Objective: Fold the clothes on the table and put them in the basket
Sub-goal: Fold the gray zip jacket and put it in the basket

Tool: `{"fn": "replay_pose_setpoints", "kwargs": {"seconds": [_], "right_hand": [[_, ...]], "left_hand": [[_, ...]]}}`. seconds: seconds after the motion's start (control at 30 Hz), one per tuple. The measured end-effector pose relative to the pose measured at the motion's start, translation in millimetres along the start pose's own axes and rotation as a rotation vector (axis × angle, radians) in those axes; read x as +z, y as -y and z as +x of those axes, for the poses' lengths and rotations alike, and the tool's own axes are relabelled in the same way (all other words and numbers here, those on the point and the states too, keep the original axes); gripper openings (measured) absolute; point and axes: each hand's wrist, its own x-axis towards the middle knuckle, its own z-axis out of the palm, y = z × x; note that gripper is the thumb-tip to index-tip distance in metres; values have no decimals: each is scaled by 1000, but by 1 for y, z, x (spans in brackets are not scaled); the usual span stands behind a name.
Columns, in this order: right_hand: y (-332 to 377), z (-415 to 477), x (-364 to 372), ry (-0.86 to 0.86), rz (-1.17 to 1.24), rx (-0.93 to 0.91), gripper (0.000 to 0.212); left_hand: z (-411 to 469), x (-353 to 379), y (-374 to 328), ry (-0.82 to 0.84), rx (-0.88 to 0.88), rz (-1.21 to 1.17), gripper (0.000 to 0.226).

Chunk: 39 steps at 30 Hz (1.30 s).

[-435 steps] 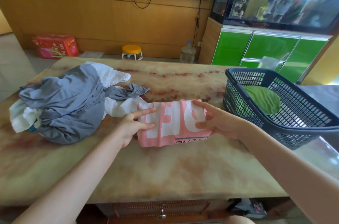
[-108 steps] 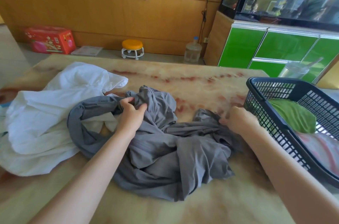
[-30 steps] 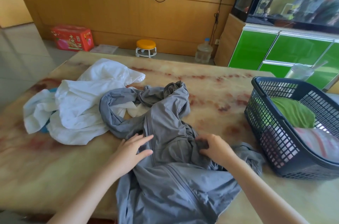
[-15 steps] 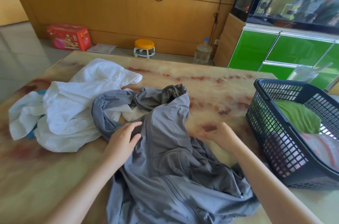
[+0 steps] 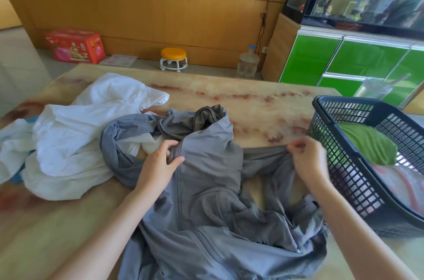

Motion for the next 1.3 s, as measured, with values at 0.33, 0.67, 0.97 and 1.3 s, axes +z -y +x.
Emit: {"fn": "replay_pose_setpoints", "kwargs": {"seconds": [0.33,0.67,0.97,1.3], "right_hand": [[-16,16,37,398,-276,-115,57],[-35,37,35,149,-523,-95,11],[-29,42,83,485,-236,-63,35],[-31,63,40,-52,-429,-72,14]], "left_hand": [[7,12,7,11,4,-32,35],[13,15,18,205,141,-51,30],[21,24,23,164,71,11,35],[30,35,21,131,75,-6,40]]}}
